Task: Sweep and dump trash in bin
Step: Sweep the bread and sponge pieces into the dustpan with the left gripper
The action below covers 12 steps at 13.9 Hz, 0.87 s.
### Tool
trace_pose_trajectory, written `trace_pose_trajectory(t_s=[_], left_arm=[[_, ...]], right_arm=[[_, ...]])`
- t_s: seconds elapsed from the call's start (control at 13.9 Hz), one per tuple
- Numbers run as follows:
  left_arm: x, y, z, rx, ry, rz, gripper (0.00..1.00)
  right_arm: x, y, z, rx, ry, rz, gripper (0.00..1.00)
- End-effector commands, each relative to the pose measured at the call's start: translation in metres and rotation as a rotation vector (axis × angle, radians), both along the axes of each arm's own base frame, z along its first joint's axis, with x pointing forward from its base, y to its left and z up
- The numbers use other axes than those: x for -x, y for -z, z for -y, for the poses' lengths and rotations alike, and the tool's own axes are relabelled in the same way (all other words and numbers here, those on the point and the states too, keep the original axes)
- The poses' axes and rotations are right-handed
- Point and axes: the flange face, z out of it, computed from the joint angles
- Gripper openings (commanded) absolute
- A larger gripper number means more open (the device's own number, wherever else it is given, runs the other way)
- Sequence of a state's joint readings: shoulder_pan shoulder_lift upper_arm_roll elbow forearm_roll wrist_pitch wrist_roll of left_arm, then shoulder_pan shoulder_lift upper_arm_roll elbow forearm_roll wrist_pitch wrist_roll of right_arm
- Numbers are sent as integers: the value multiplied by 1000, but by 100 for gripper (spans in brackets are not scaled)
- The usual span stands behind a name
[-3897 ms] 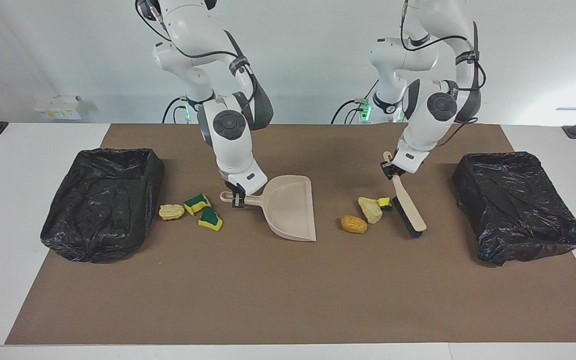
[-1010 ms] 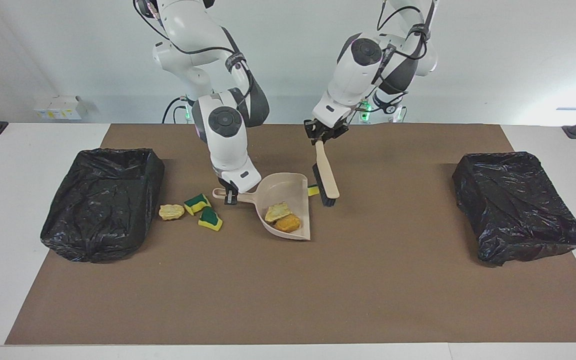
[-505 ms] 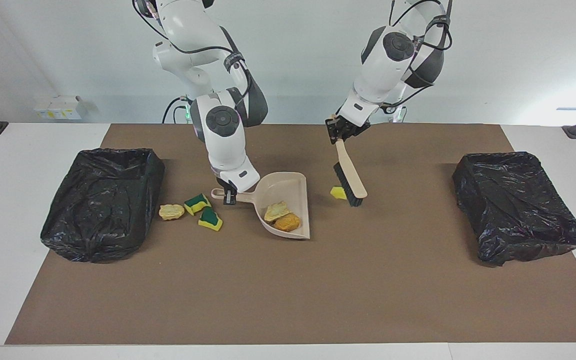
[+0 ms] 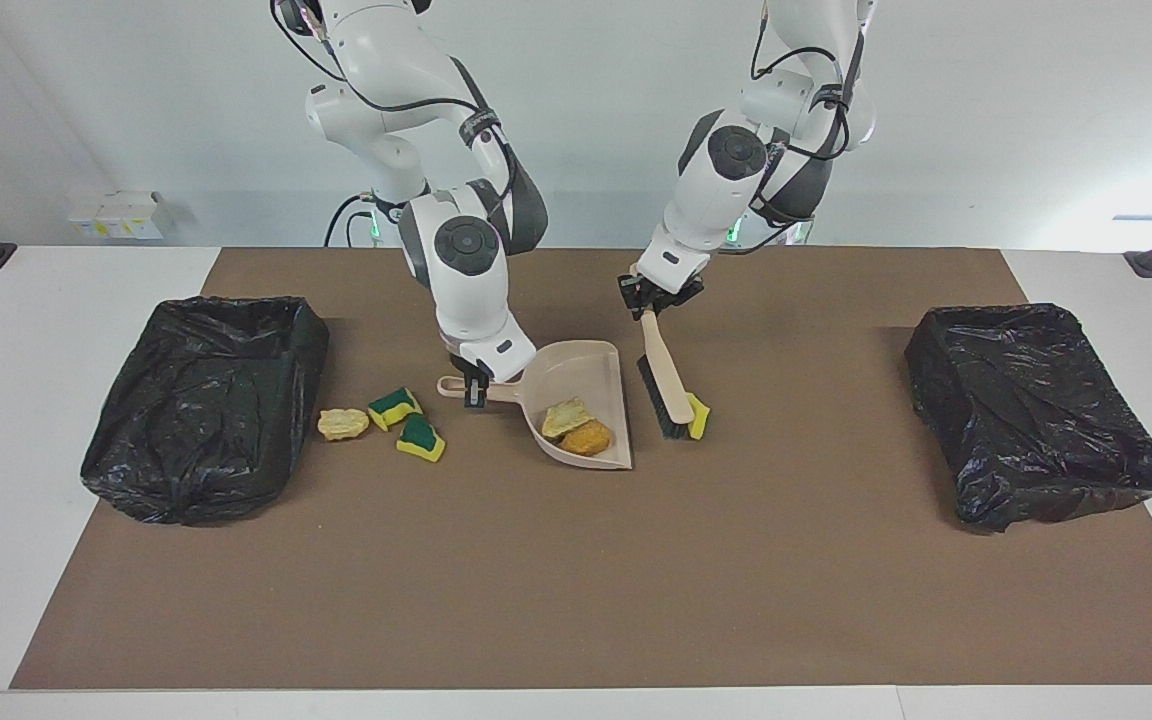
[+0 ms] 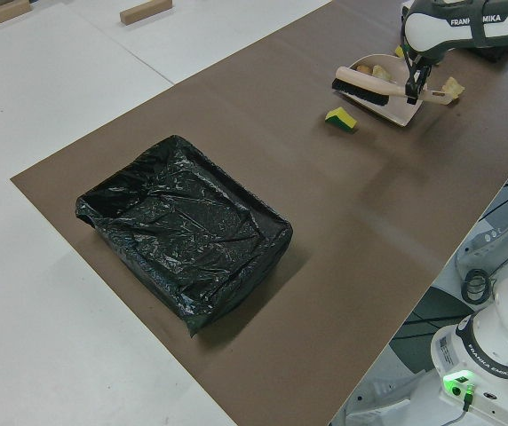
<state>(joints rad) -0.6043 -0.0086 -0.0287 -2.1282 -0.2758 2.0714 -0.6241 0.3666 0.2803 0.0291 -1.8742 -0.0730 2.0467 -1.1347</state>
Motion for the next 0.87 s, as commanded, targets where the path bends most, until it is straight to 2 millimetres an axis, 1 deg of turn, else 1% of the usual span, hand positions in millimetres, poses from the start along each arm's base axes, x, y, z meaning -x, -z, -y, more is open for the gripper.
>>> trace_pose_trajectory(t_s=[0.0,0.07,0.22,0.29,0.36,0.51,0.58,0.65,0.79], left_arm=[[4,-15,-14,-29,2,-66,0],[2,-22,-18,-28,-3,-68,0],[-17,-28,-48,-69,-25,-57,0],[-21,-26,-58,-84,-33,-58,0],[-30,-22,-76,-89,-70,-67,0],[-40,-17,-108,-91,-130,-79,0],[-40,-11,-124,-94,-151,-90,0],[-37,-5,-133,-92,-143,-91,0],[-32,15,-136,-90,-107,-90,0]], right_arm=[[7,0,-5,38,9,35,0],[7,1,-5,40,8,35,0],[7,0,-5,41,7,37,0],[7,0,-5,44,5,35,0],[7,1,-4,59,-5,39,0],[8,1,-2,72,-13,39,0],[10,4,-2,73,-12,37,0],[10,4,-2,72,-12,38,0],[10,5,-2,73,-12,36,0]])
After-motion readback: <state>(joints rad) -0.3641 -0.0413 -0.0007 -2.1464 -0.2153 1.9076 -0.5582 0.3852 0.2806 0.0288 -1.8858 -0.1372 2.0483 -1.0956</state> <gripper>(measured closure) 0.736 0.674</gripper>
